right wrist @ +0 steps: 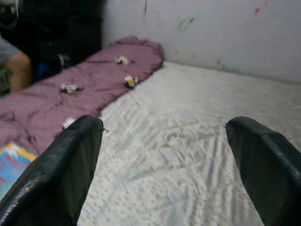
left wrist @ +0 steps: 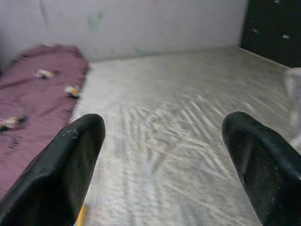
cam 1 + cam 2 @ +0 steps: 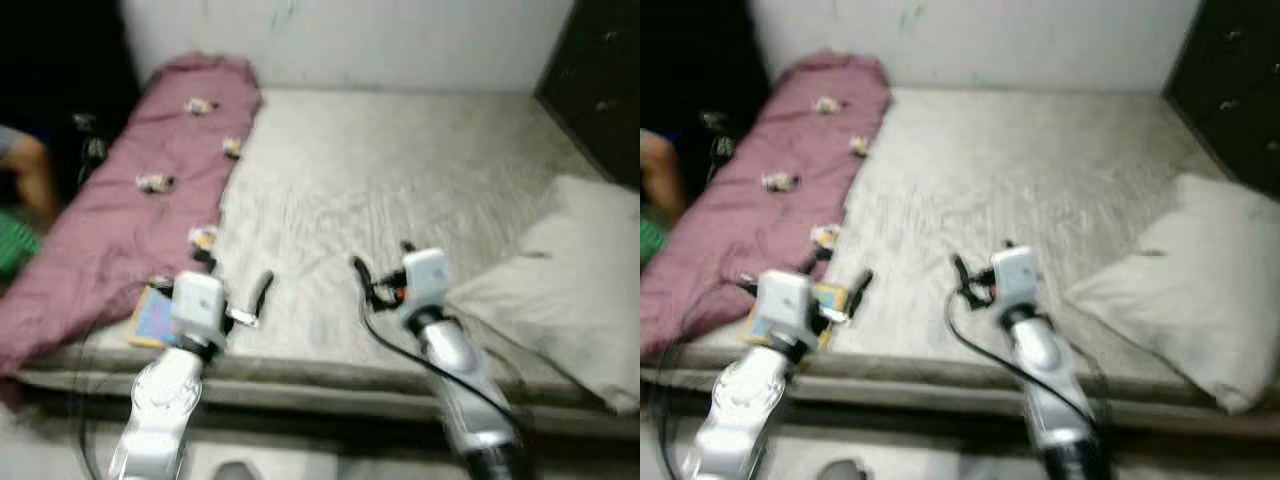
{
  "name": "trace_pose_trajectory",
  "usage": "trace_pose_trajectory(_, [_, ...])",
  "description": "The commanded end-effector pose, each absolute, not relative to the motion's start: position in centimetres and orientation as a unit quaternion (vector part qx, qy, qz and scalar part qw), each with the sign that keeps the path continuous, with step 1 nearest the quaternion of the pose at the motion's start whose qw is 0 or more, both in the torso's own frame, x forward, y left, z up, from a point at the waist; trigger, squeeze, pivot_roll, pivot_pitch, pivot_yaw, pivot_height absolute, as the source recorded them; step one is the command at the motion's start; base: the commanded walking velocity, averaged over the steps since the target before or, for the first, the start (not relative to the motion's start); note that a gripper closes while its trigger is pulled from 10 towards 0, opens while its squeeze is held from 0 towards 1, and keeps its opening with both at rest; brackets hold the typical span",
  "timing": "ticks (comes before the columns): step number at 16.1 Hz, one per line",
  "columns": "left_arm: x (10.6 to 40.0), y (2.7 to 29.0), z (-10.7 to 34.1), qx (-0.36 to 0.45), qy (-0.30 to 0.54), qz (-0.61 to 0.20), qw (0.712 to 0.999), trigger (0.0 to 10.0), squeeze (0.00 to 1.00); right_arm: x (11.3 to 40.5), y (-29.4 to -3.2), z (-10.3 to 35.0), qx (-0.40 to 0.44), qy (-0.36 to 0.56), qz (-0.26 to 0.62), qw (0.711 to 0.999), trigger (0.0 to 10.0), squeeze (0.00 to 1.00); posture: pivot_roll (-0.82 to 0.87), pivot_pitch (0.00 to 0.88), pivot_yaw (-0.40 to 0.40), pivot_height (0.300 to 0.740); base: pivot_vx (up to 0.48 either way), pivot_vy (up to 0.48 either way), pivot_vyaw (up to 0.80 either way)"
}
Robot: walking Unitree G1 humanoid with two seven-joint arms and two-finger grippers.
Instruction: Clean up the room
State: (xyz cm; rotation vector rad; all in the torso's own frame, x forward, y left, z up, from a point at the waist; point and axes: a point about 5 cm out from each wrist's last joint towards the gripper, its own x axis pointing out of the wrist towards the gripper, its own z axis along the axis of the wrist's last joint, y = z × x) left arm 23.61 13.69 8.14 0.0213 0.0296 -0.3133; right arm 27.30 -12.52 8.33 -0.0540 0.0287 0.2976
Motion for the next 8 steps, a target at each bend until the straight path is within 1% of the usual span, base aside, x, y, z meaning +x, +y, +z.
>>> trace_pose_trajectory(1, [23.93,14.35,8.64,0.019,0.006,-0.152,0.988,10.0,0.0,27.73,-12.12,8.91,-0.025,0.003,0.149,0.989,10.0,0.0,-0.03,0.002,-0.008,0.74,0.259,0.0,0.0])
trace_pose_trajectory(5, [23.99,14.31,8.65,0.019,0.005,-0.154,0.988,10.0,0.0,27.78,-12.13,8.94,-0.026,0.002,0.147,0.989,10.0,0.0,-0.03,0.001,-0.006,0.74,0.26,0.0,0.0])
trace_pose_trajectory(8, [24.03,14.4,8.46,0.02,0.012,-0.141,0.99,10.0,0.0,27.78,-12.21,8.93,-0.026,0.002,0.145,0.989,10.0,0.0,-0.03,0.0,-0.007,0.74,0.0,0.0,0.0])
